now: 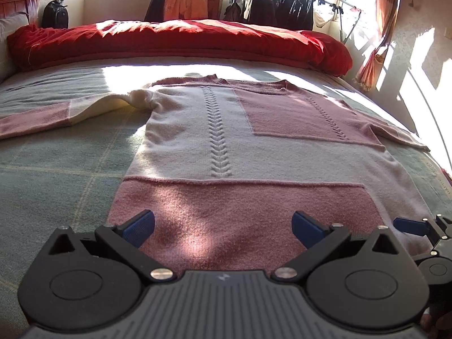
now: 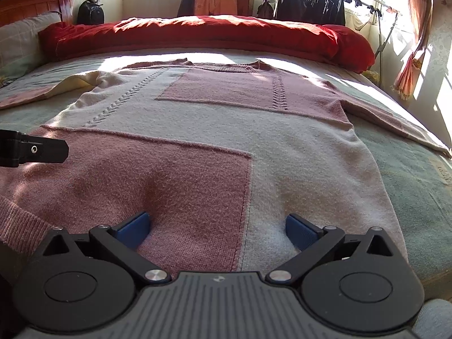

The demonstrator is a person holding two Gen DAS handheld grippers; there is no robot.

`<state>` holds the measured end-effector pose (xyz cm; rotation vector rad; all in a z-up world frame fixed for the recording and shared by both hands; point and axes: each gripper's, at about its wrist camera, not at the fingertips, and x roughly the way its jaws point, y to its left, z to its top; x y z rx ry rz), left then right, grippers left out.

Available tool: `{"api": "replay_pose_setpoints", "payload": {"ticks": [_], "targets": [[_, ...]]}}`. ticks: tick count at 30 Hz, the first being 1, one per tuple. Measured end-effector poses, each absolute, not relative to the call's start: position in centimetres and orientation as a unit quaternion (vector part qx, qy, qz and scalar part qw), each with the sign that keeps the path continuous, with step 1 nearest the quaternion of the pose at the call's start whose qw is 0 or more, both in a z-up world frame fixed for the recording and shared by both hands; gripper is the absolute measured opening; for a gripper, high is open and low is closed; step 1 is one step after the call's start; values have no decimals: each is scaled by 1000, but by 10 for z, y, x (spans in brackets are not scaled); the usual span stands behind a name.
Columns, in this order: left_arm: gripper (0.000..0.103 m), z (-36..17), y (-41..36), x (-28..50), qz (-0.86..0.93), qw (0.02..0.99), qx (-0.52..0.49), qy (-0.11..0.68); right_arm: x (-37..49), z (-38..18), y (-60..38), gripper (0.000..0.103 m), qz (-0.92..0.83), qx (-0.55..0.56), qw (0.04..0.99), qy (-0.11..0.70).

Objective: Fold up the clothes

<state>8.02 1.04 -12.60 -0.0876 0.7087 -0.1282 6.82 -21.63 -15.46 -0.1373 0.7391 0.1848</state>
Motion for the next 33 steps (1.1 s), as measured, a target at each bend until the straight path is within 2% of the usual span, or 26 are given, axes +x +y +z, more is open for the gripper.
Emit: {"api": "replay_pose_setpoints", "payload": {"ticks": [4,9,14,16,19,27,29,31,33], "targets": [[102,-106,13,101,-59,938,-13,341,85,-122,-217,103,104,-82,921,367],[102,-69,21,140,-75,942,-12,327,132,-33,-208,103,154,-143,924,319],[102,-49,23,165,-101,950,-8,296,202,44,-182,103,211,-186,908,310],[102,-54,26,173,-103,948,-14,300,234,61,-169,97,232,-184,899,322],[102,-67,34,181,-104,944,-32,312,278,64,-143,86,253,-200,884,339],[102,-105,79,196,-71,934,-86,341,327,-10,-87,79,297,-188,851,390],[102,-109,90,198,-65,930,-115,343,335,-29,-75,73,313,-191,836,407],[102,-111,94,200,-67,926,-131,349,347,-40,-59,54,327,-205,824,416],[102,-110,92,201,-66,925,-121,353,361,-45,-40,49,345,-217,812,417]]}}
